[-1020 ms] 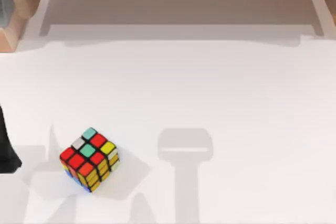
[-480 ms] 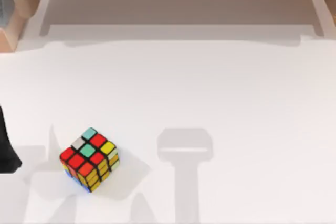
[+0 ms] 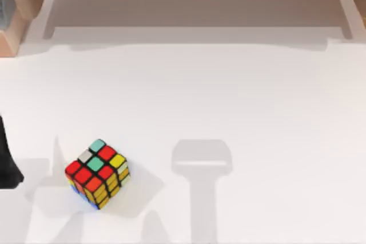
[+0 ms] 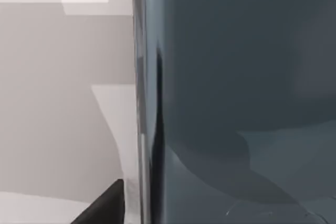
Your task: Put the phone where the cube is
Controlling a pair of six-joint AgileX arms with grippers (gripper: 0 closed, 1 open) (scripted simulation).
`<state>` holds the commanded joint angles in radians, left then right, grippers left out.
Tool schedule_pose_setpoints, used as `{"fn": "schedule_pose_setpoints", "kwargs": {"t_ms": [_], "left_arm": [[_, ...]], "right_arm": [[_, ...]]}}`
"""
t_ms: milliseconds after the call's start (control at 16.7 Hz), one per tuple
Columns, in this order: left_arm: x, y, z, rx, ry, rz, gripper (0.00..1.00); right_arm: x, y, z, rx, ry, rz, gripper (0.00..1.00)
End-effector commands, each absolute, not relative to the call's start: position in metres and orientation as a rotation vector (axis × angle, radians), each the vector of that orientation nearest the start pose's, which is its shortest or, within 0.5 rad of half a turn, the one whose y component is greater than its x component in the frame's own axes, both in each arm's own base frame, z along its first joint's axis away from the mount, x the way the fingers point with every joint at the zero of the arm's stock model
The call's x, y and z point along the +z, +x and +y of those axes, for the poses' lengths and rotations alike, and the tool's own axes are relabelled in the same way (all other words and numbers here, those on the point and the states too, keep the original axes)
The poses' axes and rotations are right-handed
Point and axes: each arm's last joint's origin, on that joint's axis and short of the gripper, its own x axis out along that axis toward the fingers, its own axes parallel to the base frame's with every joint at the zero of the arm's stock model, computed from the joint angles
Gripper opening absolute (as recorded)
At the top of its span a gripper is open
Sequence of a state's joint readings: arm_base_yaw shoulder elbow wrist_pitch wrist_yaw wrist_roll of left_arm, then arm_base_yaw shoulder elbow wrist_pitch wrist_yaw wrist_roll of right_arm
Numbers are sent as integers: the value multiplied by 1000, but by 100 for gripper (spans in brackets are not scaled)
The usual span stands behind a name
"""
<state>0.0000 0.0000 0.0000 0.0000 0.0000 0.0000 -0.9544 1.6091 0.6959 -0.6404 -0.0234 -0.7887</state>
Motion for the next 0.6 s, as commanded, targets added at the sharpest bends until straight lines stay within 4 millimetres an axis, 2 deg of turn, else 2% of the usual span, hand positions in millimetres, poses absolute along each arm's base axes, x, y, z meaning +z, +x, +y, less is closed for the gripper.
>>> {"fn": "schedule_pose_setpoints", "kwargs": {"t_ms": [180,600], "left_arm": [[160,106,-1,0,0,0,100],[160,106,-1,0,0,0,100]], "right_arm": [[107,137,-191,-127,130,1538,100],[107,137,-191,-127,130,1538,47]]}}
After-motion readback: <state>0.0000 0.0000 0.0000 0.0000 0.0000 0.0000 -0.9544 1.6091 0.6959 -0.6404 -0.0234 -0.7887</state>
